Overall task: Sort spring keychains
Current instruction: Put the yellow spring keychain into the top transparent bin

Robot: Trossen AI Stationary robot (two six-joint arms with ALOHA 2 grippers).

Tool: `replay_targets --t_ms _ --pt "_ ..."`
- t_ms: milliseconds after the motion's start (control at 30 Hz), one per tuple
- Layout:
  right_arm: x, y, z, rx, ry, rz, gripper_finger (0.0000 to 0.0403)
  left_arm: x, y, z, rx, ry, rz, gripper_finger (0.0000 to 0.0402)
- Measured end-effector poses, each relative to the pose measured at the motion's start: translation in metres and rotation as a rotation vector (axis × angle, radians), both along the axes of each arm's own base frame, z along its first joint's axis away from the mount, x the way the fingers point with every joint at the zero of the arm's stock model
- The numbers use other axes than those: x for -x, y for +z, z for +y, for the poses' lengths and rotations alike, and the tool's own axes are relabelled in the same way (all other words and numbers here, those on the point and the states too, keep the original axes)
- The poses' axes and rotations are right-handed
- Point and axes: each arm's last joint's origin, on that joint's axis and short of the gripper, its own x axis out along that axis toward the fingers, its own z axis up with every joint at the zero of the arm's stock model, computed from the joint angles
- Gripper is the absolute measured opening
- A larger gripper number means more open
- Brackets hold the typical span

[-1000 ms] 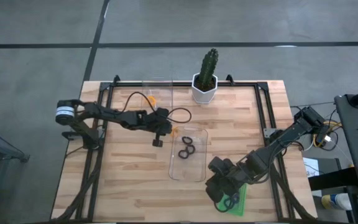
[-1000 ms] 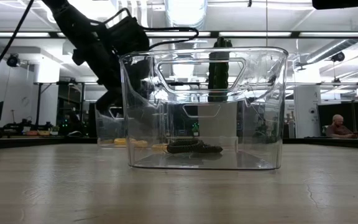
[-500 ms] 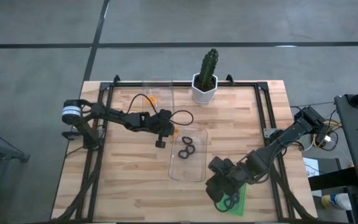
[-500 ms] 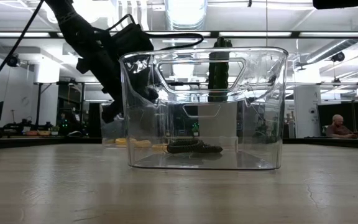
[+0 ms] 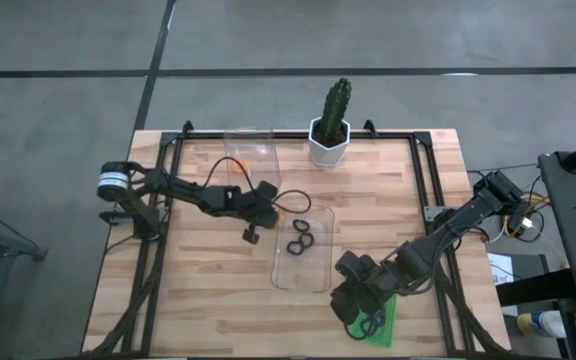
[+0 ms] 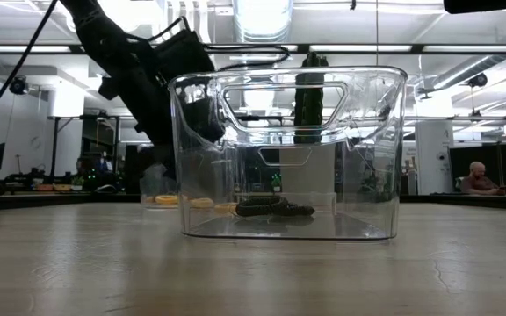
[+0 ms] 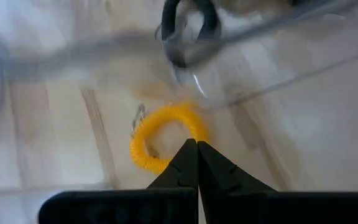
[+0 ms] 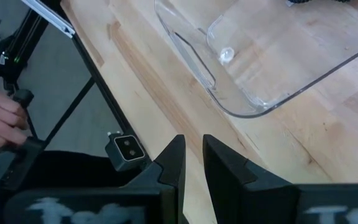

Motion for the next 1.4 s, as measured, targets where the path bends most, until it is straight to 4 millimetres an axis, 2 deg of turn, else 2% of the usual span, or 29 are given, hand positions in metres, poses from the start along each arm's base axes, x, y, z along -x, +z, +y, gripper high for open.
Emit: replay_targets --t_ms 167,333,733,1133,1400 --pt "0.0 0.0 0.0 0.0 0.0 0.0 0.0052 -0.001 0.002 -0.008 -0.093 -0.061 0.006 0.0" --pt "0.0 0.0 0.0 0.004 0.004 -0.001 0.0052 0.002 0.001 -0.012 -0.214 -0.047 0.047 0.0" --pt "0.001 -0.001 -0.001 0.03 0.009 0.007 0.0052 -0.003 -0.003 -0.019 -0.217 -0.118 0.021 0.0" --pt "0.001 -0.001 -0.001 0.033 0.004 0.007 0.0052 -0.013 -0.016 -0.017 -0.249 -0.087 0.017 0.0" --pt "0.001 -0.001 -0.001 0.029 -0.003 0.003 0.0052 -0.016 -0.017 -0.012 -0.291 -0.023 0.032 0.0"
